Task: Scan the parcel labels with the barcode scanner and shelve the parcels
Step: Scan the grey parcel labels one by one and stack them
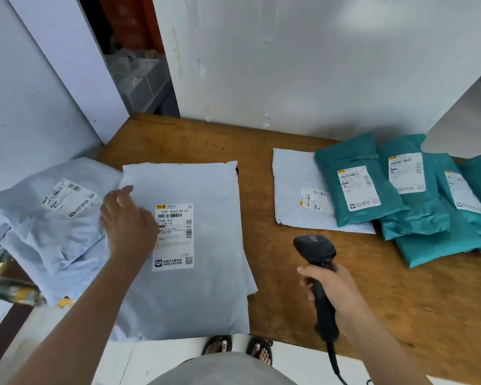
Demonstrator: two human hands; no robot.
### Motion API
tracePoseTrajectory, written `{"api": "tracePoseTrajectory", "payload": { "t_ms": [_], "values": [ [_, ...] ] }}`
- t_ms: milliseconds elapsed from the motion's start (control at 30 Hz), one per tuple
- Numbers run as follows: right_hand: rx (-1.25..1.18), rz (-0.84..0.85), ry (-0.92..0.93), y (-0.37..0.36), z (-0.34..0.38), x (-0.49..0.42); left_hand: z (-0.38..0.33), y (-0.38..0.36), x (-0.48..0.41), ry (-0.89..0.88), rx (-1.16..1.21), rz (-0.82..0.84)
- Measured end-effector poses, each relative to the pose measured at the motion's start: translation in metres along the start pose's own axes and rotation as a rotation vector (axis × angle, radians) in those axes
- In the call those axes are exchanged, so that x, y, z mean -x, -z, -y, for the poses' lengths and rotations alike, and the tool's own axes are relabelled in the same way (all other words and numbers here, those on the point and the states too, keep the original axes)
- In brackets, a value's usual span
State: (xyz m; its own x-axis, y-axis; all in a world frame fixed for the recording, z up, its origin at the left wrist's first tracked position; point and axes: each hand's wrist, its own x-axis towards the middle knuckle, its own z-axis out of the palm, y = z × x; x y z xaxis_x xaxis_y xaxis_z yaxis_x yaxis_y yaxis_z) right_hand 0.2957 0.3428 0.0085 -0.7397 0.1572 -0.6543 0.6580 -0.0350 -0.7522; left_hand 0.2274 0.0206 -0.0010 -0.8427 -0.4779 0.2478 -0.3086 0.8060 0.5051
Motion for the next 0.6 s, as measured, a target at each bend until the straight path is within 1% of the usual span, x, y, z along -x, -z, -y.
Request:
{"api": "tracePoseTrajectory", "payload": {
  "t_ms": [33, 67, 100, 133, 200, 300, 367, 400, 467, 500, 533, 600],
  "values": [
    [-0.009, -0.012, -0.005, -0.003, 0.001, 0.001, -0.012, -0.006, -0.001, -0.128, 0.021, 0.007],
    [-0.018, -0.023, -0.008, -0.005, 0.003, 0.001, -0.026, -0.012, -0.002, -0.229, 0.061, 0.049],
    [-0.027, -0.032, -0.006, -0.008, 0.005, 0.003, -0.041, -0.018, -0.003, -0.305, 0.120, 0.128],
    [-0.032, -0.035, 0.002, -0.009, 0.007, 0.005, -0.057, -0.024, -0.004, -0.336, 0.188, 0.232],
    [-0.018, -0.027, 0.034, -0.008, 0.013, 0.011, -0.086, -0.040, -0.002, -0.321, 0.300, 0.460],
    [0.002, -0.039, 0.081, 0.006, 0.018, 0.021, -0.121, -0.078, 0.004, -0.279, 0.315, 0.751],
    [-0.015, -0.052, 0.089, 0.021, 0.021, 0.024, -0.138, -0.104, 0.009, -0.169, 0.277, 0.920],
    [-0.026, -0.061, 0.084, 0.028, 0.022, 0.024, -0.144, -0.117, 0.013, -0.081, 0.277, 1.000],
    [-0.041, -0.079, 0.068, 0.043, 0.023, 0.021, -0.154, -0.135, 0.026, 0.169, 0.362, 1.155],
    [-0.047, -0.083, 0.061, 0.050, 0.023, 0.019, -0.157, -0.143, 0.034, 0.269, 0.398, 1.199],
    [-0.051, -0.081, 0.059, 0.057, 0.023, 0.016, -0.160, -0.150, 0.039, 0.337, 0.429, 1.202],
    [-0.051, -0.066, 0.057, 0.071, 0.026, 0.011, -0.169, -0.166, 0.046, 0.495, 0.541, 1.104]
  ]
}}
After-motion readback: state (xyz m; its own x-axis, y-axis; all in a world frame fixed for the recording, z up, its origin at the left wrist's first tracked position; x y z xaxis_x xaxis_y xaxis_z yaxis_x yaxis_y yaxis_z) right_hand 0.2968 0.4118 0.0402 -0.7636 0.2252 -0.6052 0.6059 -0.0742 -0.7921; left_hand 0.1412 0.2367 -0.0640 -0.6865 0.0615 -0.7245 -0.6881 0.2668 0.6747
